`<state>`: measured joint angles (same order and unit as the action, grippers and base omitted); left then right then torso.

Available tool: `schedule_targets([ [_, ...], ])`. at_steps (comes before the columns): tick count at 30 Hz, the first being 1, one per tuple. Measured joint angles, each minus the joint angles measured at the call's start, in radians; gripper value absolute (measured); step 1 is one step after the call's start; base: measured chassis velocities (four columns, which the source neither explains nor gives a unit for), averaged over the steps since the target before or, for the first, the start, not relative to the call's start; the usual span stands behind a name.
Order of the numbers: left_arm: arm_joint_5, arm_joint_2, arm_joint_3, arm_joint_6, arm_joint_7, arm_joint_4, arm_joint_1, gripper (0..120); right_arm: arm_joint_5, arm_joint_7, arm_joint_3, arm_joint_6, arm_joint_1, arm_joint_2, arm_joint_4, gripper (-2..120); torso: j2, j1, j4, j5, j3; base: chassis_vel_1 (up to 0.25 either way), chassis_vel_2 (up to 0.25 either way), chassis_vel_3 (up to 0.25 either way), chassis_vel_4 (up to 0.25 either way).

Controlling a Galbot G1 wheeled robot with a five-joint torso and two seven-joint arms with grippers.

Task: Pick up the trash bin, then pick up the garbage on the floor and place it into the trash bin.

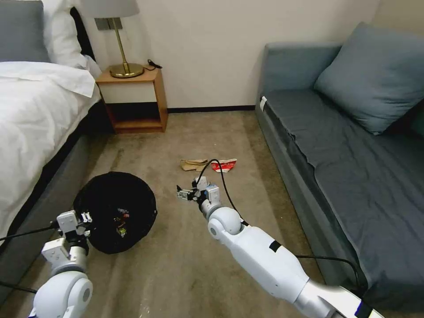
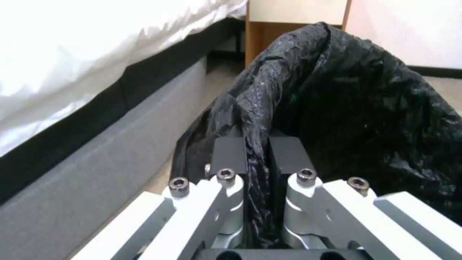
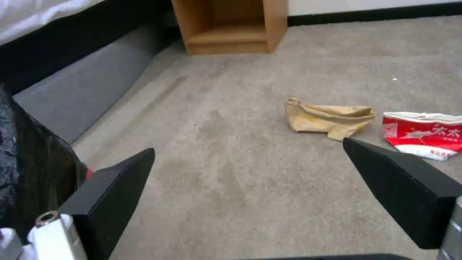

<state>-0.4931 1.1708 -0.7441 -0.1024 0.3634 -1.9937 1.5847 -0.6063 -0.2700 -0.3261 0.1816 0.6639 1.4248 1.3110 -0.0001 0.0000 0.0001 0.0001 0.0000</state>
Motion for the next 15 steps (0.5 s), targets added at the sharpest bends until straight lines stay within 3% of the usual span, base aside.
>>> schedule_targets([
  [15, 0.005, 0.011, 0.006, 0.002, 0.000, 0.003, -0.001, 7, 0.012, 0.000, 0.002, -0.004, 0.006, 0.005, -0.003, 100, 0.000, 0.000, -0.0001, -0.0001, 0.000, -0.078, 0.073, 0.068, -0.072],
])
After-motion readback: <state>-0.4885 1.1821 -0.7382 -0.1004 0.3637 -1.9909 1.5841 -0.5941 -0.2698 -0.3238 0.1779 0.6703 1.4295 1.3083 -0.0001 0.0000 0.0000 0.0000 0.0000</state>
